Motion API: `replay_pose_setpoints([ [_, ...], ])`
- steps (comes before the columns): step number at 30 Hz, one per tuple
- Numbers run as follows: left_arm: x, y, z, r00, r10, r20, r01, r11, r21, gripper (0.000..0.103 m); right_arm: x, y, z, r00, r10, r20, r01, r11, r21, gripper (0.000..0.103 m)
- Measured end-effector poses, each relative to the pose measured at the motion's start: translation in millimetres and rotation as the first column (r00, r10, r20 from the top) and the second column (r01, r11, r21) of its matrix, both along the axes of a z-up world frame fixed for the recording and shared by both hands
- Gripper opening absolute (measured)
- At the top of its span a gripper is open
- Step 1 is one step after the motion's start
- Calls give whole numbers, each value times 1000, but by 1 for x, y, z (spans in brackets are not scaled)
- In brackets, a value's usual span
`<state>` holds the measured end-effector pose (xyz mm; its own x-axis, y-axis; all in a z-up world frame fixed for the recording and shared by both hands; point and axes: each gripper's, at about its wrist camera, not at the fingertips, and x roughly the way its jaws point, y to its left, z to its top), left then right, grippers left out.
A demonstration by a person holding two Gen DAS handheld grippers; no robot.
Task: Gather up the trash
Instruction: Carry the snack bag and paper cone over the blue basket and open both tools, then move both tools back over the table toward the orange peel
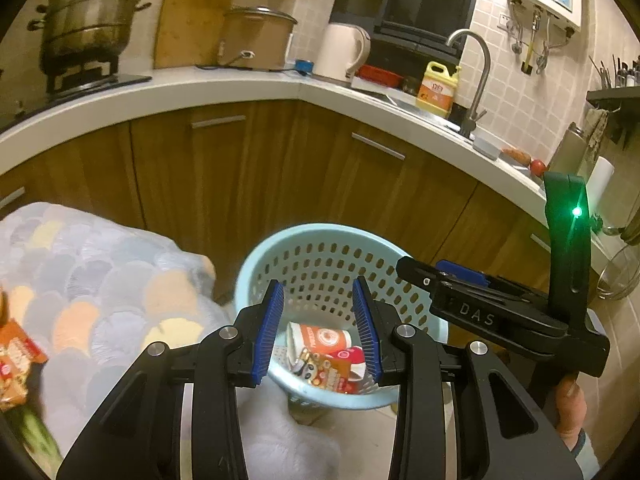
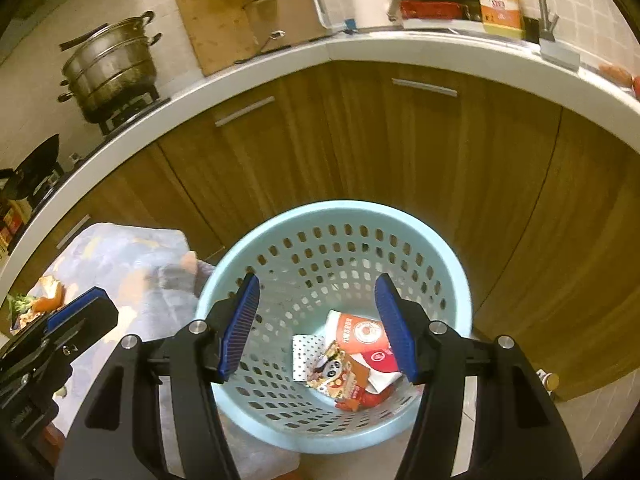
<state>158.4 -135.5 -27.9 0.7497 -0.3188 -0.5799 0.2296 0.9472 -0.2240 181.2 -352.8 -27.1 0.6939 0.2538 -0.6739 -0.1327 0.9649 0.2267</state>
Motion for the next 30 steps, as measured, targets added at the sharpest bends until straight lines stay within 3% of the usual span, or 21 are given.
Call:
replay_pose_setpoints([
  [8, -35, 45, 22, 994, 89, 58, -87, 996, -22, 34, -19, 52, 23, 994, 100, 52, -101, 995, 9, 56],
  [14, -77, 99, 36, 973, 206, 101, -203, 978, -34, 35, -41, 116, 27, 971, 224, 78, -225, 974, -2, 56],
  [18, -113, 139, 37, 944, 312, 107, -310, 950, -30, 35, -64, 175, 20, 940, 332, 77, -330, 943, -28, 50],
  [23, -155, 188, 32, 891, 444, 90, -446, 895, -7, 38, -82, 227, 9, 904, 423, 55, -421, 906, -43, 33],
  [27, -185, 230, 19, 831, 555, 37, -555, 832, -28, 43, -93, 256, 3, 885, 463, 47, -461, 886, -56, 28],
  [30, -191, 253, 5, 810, 585, -38, -586, 808, -65, 43, -100, 268, 3, 875, 480, 64, -472, 875, -111, 28],
])
